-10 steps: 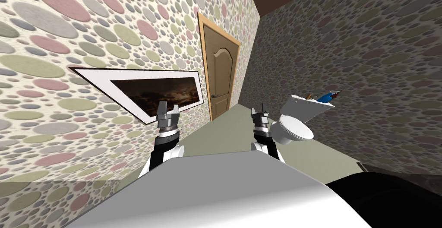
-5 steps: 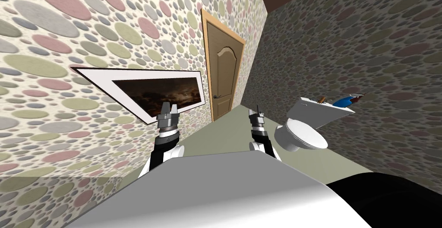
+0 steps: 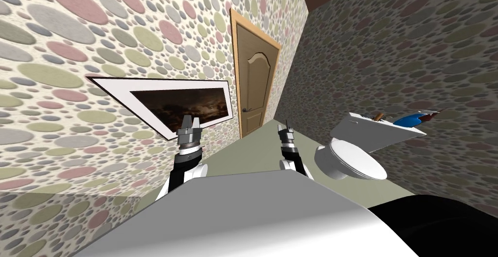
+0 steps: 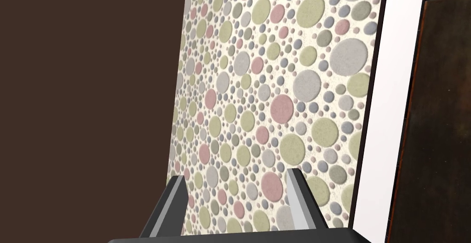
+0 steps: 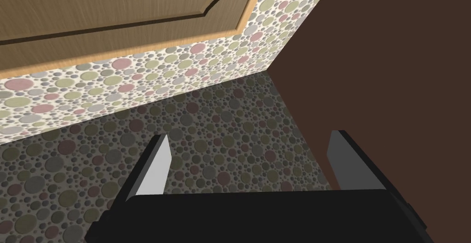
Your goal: Pull the door open
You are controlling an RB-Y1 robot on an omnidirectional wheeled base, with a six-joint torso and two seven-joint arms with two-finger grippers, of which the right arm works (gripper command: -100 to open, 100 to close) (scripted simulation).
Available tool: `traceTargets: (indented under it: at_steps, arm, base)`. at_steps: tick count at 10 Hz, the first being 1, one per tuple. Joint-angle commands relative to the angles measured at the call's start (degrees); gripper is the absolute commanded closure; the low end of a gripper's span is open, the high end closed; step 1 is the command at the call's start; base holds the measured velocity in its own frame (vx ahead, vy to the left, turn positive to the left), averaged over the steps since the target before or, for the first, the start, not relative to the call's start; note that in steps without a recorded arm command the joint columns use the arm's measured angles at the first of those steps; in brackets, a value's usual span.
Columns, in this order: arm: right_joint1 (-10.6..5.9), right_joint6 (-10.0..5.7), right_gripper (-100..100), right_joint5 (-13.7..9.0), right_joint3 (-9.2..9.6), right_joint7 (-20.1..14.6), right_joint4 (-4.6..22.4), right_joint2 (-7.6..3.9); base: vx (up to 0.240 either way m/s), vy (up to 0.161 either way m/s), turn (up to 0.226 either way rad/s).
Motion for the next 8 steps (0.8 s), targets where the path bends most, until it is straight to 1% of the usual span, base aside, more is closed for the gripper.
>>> traceTargets:
  at_steps: [1,8]
  arm:
    - [-0.91,-0.63,-100,-0.1,0.06,-0.3,2.3,-0.65]
    - [-4.85,-2.3,-100,-0.1,1.04,-1.5,12.0,-3.14]
  base:
    - [0.098,-0.024,0.07]
    - [0.095,-0.021,0.109]
